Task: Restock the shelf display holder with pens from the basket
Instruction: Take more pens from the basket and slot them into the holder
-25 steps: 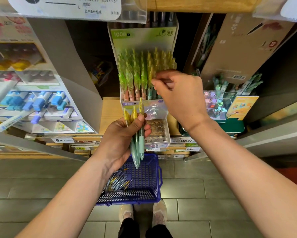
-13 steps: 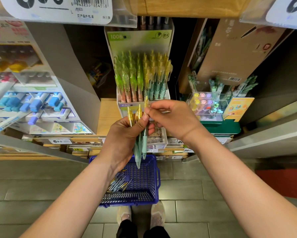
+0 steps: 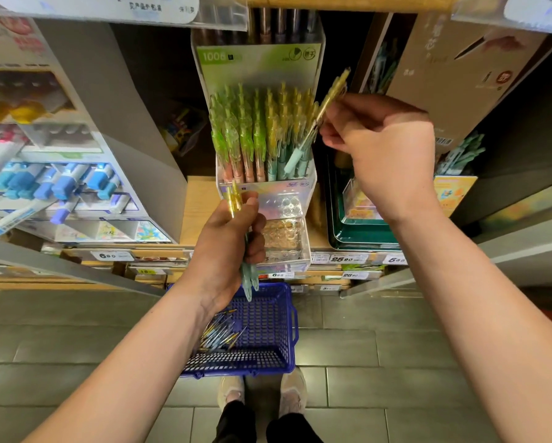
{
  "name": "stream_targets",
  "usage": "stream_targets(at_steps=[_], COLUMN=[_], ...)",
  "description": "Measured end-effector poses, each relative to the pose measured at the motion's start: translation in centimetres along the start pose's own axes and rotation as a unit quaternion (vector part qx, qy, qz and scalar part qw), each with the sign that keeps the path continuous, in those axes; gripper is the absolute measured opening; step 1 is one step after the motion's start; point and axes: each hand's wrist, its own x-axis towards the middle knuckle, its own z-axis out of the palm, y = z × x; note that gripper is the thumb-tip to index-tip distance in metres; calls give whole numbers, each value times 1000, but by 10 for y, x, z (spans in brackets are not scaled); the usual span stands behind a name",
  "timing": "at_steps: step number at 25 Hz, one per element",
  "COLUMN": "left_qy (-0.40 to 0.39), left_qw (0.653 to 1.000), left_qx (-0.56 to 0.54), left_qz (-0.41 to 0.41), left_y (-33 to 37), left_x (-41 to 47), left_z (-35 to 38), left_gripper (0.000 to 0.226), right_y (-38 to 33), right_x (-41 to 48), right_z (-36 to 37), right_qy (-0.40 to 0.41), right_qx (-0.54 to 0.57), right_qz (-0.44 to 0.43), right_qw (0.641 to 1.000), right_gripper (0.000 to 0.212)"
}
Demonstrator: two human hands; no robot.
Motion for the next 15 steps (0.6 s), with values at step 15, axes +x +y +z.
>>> stream_targets(at_steps=[15], left_qy=[-47], left_qw=[998], left_qx=[-2], left_qz=[39], left_y=[1], left_x=[-2], left_z=[0], left_gripper=[14], right_y=[19], right_x=[-8], right_z=[22], right_qy=[-60], right_qx=[-310], right_qz=[-125], right_qw=[941], right_gripper=[18])
